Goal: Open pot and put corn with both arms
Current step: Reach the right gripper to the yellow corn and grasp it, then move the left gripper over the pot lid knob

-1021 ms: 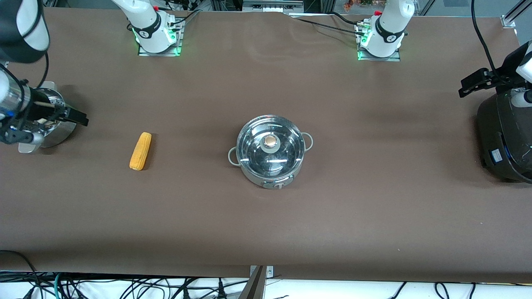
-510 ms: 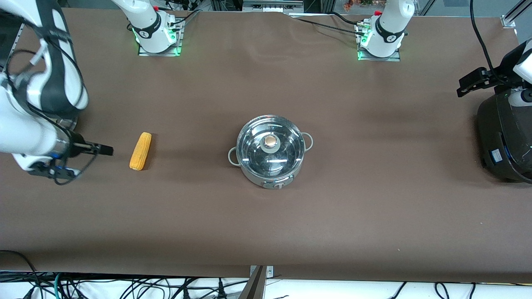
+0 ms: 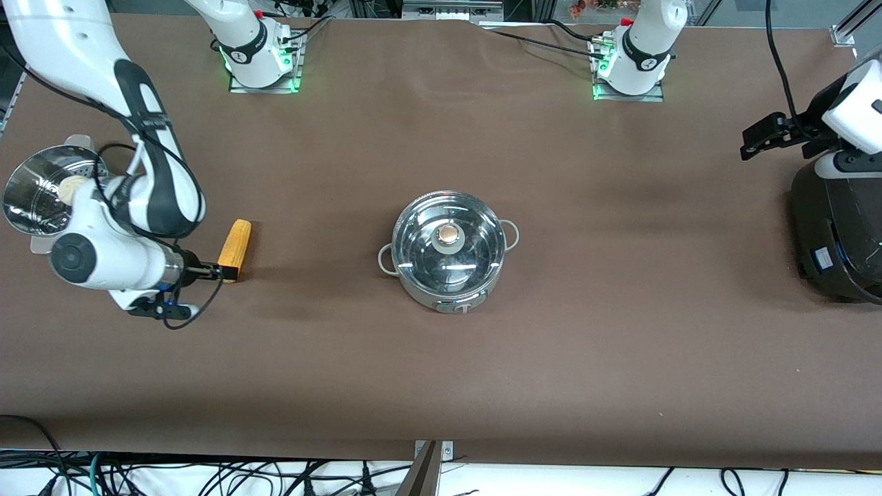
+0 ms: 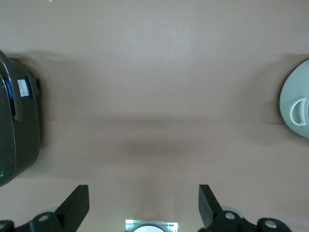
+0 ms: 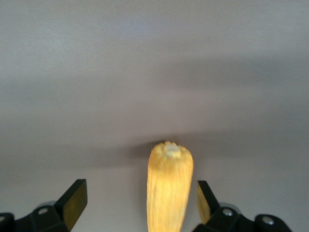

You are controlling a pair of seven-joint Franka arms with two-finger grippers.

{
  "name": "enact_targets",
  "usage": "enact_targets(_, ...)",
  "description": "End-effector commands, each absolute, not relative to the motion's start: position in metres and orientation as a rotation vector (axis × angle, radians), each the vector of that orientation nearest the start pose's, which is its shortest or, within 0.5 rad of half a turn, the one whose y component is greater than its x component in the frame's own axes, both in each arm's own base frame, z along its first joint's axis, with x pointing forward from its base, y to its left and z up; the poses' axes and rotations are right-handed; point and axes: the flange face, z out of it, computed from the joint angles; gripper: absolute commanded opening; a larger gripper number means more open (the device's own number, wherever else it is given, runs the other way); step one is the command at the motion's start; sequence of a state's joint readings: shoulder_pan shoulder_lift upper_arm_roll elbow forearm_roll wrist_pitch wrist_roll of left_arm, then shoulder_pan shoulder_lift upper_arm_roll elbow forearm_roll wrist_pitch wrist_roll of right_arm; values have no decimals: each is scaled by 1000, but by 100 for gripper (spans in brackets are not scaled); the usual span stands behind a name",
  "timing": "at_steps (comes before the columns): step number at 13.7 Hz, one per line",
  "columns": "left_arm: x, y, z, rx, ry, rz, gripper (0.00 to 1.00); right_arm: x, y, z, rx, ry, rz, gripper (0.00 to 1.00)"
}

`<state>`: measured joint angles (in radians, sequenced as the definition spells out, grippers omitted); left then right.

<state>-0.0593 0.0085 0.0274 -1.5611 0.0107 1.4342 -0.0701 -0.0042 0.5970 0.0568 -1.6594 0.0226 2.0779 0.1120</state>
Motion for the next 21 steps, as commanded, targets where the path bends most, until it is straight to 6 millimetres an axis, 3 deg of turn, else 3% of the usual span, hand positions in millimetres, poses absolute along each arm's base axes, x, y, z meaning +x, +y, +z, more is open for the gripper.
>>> enact_targets(1, 542, -27, 616, -3107, 2, 213, 100, 655, 41, 232, -3077, 114, 265, 100)
enact_targets(5, 551, -84, 593, -3189, -95, 292, 98, 648, 44, 222, -3076, 107, 300, 100)
enact_targets(11, 565, -210, 540, -3193, -316, 280, 98, 634, 38, 214, -3075, 82, 349, 100)
enact_targets(16, 567, -314, 490, -3176, -507, 253, 98, 614, 12, 236, -3086, 34, 355, 100)
enact_targets(19, 571, -364, 462, -3182, -532, 251, 99, 608, -10, 231, -3089, -16, 374, 100)
enact_targets(21, 571, -394, 439, -3200, -549, 227, 99, 601, -12, 223, -3087, -16, 393, 100)
